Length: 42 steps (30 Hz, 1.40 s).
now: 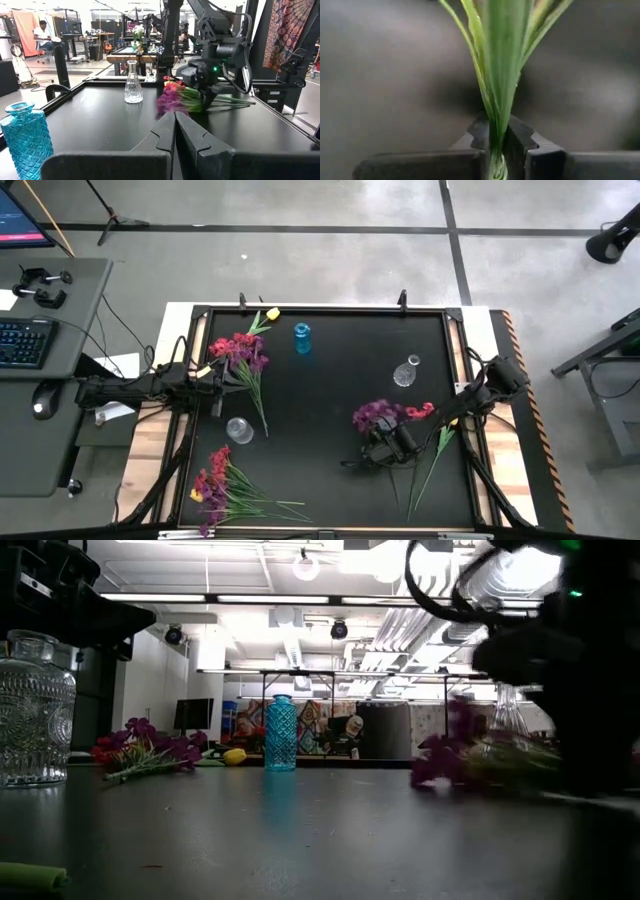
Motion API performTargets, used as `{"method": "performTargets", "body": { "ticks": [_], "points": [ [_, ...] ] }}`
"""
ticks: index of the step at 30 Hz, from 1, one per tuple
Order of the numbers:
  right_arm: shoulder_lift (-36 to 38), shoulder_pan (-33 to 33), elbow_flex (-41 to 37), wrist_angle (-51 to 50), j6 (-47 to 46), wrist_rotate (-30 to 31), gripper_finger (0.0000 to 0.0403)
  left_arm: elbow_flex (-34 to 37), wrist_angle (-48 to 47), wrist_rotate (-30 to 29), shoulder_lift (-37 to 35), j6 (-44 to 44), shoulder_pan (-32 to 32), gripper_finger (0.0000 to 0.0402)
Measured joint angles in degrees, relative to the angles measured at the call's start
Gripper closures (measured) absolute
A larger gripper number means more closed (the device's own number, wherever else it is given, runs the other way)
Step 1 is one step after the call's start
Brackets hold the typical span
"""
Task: Sort flowers into vase by color
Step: Put the right violet flowers into the right transparent vase
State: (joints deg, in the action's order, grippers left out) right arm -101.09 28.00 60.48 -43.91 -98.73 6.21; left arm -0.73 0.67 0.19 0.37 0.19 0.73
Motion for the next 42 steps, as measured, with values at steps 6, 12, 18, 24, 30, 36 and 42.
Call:
{"method": "performTargets", "body": {
  "ticks": [6, 12, 18, 24, 30, 36, 42],
  "points": [
    [6.44, -2.59, 6.25, -2.83, 10.03, 16.56, 0.0396, 0.00, 0.02, 0.02, 0.00, -0.01, -0.01, 0.0402],
    [13.81, -3.39, 14.82, -14.58, 20.66, 46.16, 0.0400, 0.00, 0.02, 0.00, 0.00, -0.02, -0.01, 0.0402],
    [19.67, -4.58, 17.47, -21.97, 27.59, 72.36, 0.0402, 0.00, 0.00, 0.02, 0.02, -0.02, -0.02, 0.0402],
    [20.96, -10.97, 17.45, -31.67, 28.45, 79.42, 0.0402, 0.00, 0.01, 0.02, 0.01, -0.01, 0.00, 0.0402],
    [20.96, -17.55, 17.45, -41.64, 25.25, 79.06, 0.0402, 0.00, 0.02, 0.02, 0.00, 0.00, -0.02, 0.0402],
    [23.49, -19.27, 13.79, -46.21, 19.42, 73.80, 0.0403, 0.00, 0.03, 0.00, 0.00, -0.01, -0.02, 0.0402],
    [30.17, -17.59, 5.97, -45.71, 11.25, 73.72, 0.0403, 0.01, -0.01, 0.01, 0.00, -0.01, 0.00, 0.0401]
  ]
}}
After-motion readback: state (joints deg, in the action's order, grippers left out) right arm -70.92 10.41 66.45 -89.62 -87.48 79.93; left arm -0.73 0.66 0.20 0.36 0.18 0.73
